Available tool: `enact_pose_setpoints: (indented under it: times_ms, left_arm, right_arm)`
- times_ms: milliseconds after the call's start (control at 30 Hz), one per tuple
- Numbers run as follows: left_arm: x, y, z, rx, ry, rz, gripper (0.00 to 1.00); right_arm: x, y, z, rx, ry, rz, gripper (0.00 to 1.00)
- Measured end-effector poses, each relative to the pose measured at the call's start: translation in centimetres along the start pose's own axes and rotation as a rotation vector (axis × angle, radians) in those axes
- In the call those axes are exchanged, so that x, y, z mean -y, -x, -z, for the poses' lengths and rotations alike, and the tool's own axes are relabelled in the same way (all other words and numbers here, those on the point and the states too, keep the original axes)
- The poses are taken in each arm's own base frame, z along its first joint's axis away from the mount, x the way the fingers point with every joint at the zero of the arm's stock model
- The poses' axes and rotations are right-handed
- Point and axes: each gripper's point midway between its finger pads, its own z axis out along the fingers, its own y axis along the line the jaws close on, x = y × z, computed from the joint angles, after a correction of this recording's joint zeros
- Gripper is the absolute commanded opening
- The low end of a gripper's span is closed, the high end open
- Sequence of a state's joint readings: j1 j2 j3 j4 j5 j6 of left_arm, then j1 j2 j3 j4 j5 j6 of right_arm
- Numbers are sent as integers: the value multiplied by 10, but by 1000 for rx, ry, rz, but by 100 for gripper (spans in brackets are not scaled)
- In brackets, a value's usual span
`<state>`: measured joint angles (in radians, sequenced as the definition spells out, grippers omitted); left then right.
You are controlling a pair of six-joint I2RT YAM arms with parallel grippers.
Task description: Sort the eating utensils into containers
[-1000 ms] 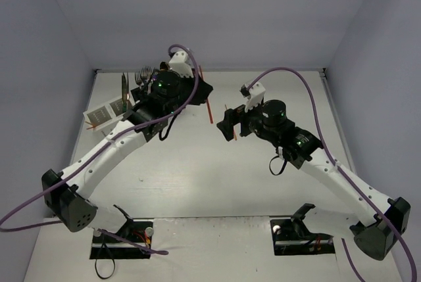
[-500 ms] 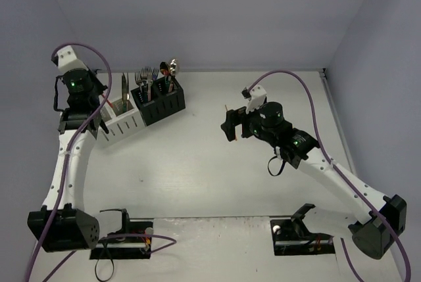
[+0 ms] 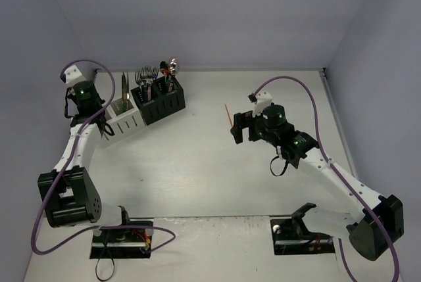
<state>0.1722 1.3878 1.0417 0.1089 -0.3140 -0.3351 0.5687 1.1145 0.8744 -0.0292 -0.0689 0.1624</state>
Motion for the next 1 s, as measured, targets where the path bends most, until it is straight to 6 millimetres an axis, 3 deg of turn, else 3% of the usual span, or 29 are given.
enact_pose_setpoints:
  times_ms: [100,267,467,667,867,1000]
  left_arm:
    - [-6,-10,-2,-4,20,-12,12]
    - [-11,-22,-3,-17,33,-31,45]
    - [-10,-17,13,-2,-10,-32,69]
    - [0,14,52,8,-72,-47,86]
    - [54,41,114,-32,-284,-93,94]
    - [81,44,157,-85,-458,-108,94]
  right_arm:
    - [7,-6,-1,-17,-17,-10,100]
    - [11,-14,-10,-54,-27,-12,100]
    - [15,-25,-44,-152,-47,-12,99]
    - [15,-29,-86,-241,-64,-29,91]
    - [20,-55,-122,-353,-97,-57,78]
    - [28,-84,-134,-438,-142,-78,70]
